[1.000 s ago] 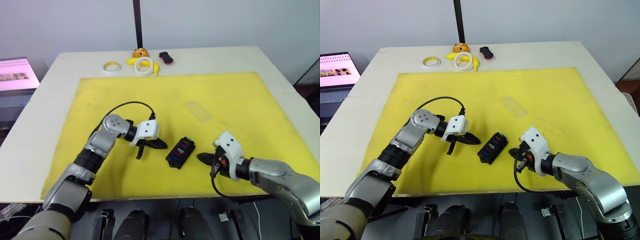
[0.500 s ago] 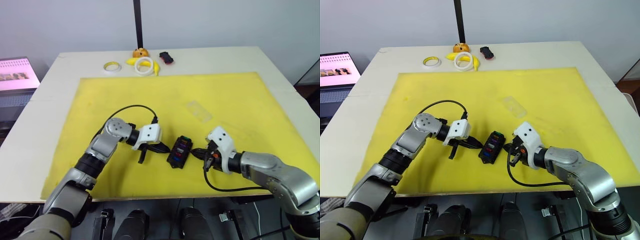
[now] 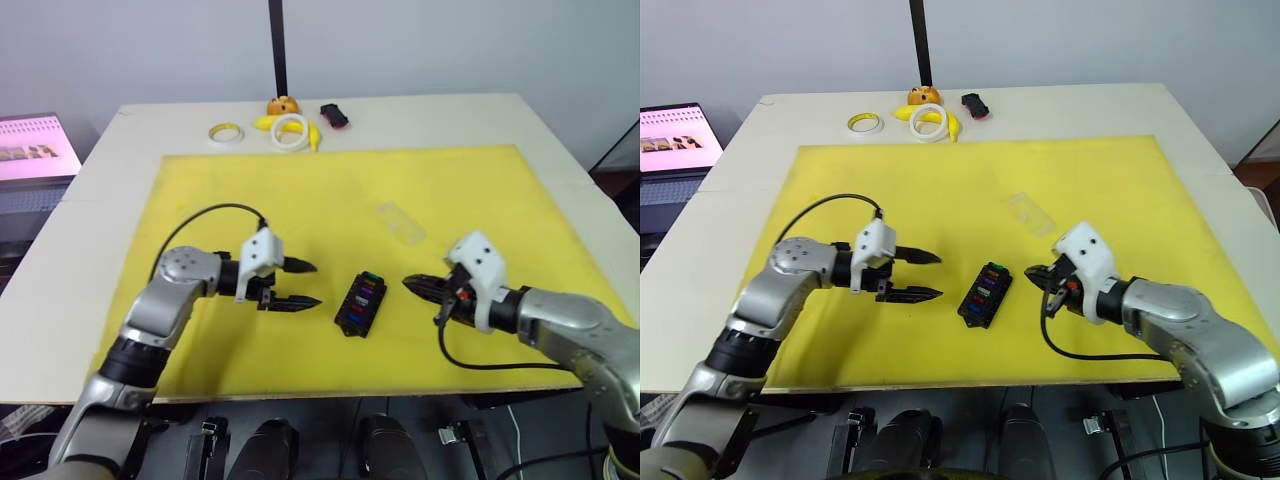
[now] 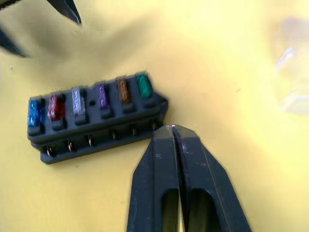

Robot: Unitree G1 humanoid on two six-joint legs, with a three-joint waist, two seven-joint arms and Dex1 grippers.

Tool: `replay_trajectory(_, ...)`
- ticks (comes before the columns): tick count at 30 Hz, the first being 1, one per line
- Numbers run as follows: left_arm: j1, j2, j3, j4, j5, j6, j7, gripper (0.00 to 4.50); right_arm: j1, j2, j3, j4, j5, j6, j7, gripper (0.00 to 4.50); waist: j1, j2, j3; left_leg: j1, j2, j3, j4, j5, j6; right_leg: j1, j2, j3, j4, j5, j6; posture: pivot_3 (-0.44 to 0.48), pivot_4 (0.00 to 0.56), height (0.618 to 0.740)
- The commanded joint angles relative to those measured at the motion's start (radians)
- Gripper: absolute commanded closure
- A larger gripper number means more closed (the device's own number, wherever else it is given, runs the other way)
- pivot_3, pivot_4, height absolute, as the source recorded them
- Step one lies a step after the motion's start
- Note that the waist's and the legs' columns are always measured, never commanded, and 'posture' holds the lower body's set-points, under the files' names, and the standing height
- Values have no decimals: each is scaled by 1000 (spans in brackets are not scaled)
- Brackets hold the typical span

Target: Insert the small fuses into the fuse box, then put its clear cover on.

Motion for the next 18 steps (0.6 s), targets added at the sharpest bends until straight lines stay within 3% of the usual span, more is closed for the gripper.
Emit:
replay_trajectory(1,-5,-1,84,-112,-95,88,84,0,-60,14,-103,74,41,-1,-12,2641,-1,0,0,0,0,0,0,0,0,0,0,0,0,0,0,0,150,740)
replay_trajectory(6,-35,-15,88,-124,-87,82,167,0,-168,12,-48,223,-18,-28,-31,153,-5,0,0,1,0,1,0,0,0,0,0,0,0,0,0,0,150,740)
replay_trajectory(18,-72,-49,68,-118,-83,68,270,0,-517,120,231,661,-239,-126,-14,70,-8,0,0,0,0,1,-1,0,0,-1,0,0,0,0,0,0,150,740)
